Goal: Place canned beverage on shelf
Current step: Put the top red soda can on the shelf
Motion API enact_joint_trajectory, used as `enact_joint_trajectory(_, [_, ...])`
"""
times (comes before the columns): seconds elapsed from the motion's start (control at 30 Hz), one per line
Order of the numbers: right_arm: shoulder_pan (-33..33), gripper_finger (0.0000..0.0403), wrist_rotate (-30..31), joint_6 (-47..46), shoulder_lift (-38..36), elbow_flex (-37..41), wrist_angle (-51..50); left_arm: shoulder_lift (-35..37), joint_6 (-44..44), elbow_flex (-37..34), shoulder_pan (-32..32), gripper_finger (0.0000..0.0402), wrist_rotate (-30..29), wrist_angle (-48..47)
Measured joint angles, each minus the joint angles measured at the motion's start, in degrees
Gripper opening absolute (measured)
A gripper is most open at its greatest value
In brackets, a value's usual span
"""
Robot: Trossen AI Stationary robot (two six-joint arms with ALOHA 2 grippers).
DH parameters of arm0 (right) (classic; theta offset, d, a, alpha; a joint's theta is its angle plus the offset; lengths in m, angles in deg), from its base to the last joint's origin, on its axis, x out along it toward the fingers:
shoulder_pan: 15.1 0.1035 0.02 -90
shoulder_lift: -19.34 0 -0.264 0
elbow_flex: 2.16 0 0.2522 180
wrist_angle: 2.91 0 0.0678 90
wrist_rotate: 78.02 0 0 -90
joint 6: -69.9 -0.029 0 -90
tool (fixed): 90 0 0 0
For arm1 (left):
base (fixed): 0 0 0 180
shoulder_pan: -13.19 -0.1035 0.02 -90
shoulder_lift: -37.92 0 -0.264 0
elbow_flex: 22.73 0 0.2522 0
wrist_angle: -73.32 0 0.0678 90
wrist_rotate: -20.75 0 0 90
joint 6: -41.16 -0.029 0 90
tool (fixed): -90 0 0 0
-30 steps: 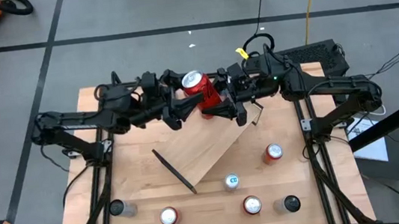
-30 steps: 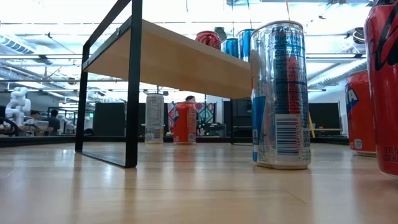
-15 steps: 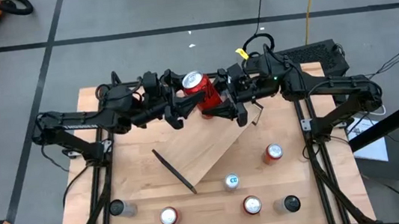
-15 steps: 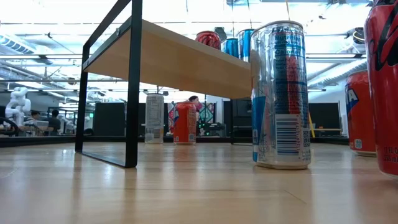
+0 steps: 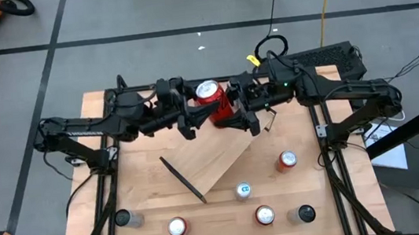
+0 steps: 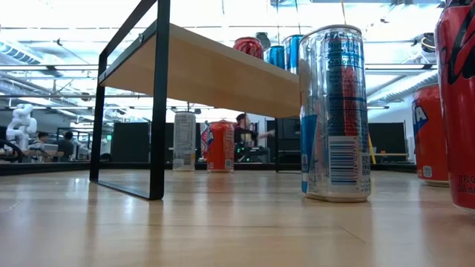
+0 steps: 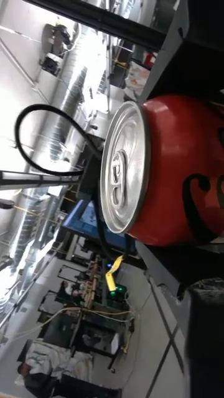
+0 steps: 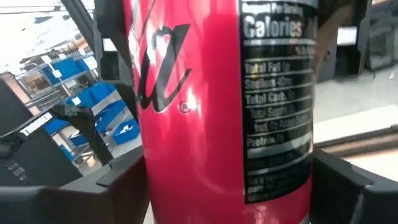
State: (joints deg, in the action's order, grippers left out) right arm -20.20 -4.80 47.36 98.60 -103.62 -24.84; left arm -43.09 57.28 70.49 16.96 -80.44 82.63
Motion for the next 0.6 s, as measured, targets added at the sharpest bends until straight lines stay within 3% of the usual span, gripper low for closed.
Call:
enact_joint_trajectory(0.37, [0.0, 0.0318, -0.1, -0.6, -4.7, 0.0, -13.1, 0.0, 0.1, 0.0, 3.7, 0.0314, -5.2, -5.3])
enact_joint_trajectory(0.6, [0.3, 0.0318, 0.0, -0.3, -5.7, 0.0, -14.8, 0.0, 0.3, 0.0, 4.7, 0.0304, -7.8, -6.7])
